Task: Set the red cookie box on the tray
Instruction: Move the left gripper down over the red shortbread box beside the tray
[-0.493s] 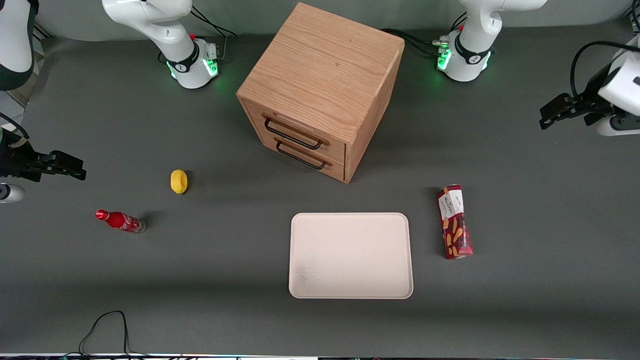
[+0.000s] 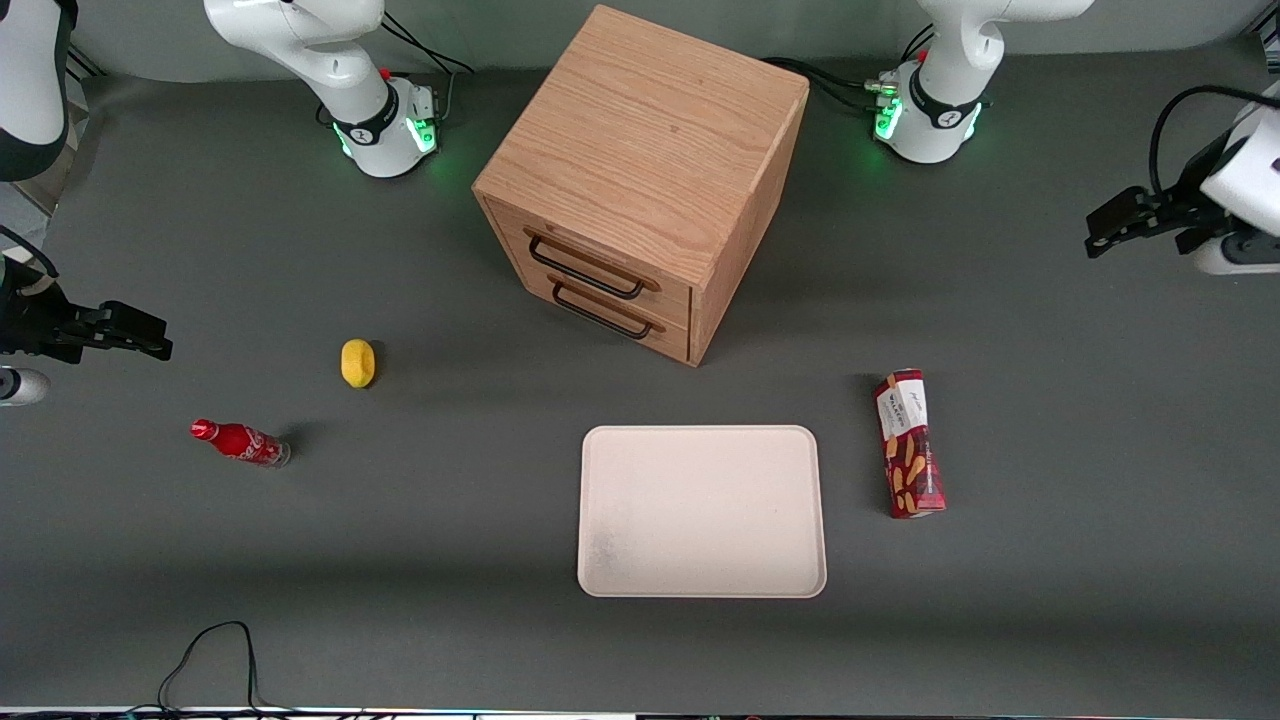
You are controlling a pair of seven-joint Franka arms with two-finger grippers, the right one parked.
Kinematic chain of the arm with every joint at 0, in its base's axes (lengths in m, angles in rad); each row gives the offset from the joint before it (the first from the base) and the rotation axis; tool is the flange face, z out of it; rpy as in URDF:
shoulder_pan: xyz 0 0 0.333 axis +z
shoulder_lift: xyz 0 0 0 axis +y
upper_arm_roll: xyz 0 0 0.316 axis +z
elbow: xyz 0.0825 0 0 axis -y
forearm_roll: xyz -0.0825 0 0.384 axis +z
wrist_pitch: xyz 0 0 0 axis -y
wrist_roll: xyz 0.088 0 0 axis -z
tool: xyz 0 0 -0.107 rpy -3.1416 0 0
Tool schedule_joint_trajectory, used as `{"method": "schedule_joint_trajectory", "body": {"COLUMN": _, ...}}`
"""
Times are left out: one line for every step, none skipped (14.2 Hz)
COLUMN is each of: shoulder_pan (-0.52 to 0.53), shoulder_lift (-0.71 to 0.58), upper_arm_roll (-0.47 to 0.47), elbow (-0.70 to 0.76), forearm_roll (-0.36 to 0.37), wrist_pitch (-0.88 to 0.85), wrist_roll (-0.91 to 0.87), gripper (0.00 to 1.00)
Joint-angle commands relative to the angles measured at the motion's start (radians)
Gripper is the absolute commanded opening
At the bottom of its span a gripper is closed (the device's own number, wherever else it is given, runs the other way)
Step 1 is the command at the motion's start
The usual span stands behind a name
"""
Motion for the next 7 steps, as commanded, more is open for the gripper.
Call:
{"method": "schedule_joint_trajectory", "body": {"shoulder_pan": -0.034, "shoulder_lift": 0.134, "upper_arm_roll": -0.004, "elbow": 0.053, "forearm_roll": -0.011, "wrist_pitch": 0.055, "wrist_roll": 0.002, "gripper": 1.0}}
{"method": "schedule_joint_trajectory", "body": {"shoulder_pan": -0.046, "shoulder_lift": 0.203, "upper_arm_roll": -0.004, "elbow": 0.088, "forearm_roll": -0.013, "wrist_pitch": 0.08, "wrist_roll": -0.006, "gripper": 1.0}}
{"method": "schedule_joint_trajectory", "body": {"shoulder_pan": -0.063, "shoulder_lift": 0.275, "upper_arm_roll": -0.004, "elbow": 0.131, "forearm_roll": -0.011, "wrist_pitch": 0.103, "wrist_roll": -0.012, "gripper": 1.0}}
{"method": "schedule_joint_trajectory", "body": {"shoulder_pan": -0.078, "shoulder_lift": 0.339, "upper_arm_roll": -0.003, "elbow": 0.151, "forearm_roll": -0.011, "wrist_pitch": 0.139, "wrist_roll": -0.013, "gripper": 1.0}}
{"method": "schedule_joint_trajectory", "body": {"shoulder_pan": -0.091, "shoulder_lift": 0.393, "upper_arm_roll": -0.001, "elbow": 0.153, "forearm_roll": -0.013, "wrist_pitch": 0.204, "wrist_roll": -0.029, "gripper": 0.99}}
{"method": "schedule_joint_trajectory", "body": {"shoulder_pan": -0.097, "shoulder_lift": 0.437, "upper_arm_roll": 0.0, "elbow": 0.151, "forearm_roll": -0.014, "wrist_pitch": 0.273, "wrist_roll": -0.058, "gripper": 0.99}}
{"method": "schedule_joint_trajectory", "body": {"shoulder_pan": -0.106, "shoulder_lift": 0.483, "upper_arm_roll": 0.0, "elbow": 0.151, "forearm_roll": -0.014, "wrist_pitch": 0.329, "wrist_roll": -0.096, "gripper": 0.99}}
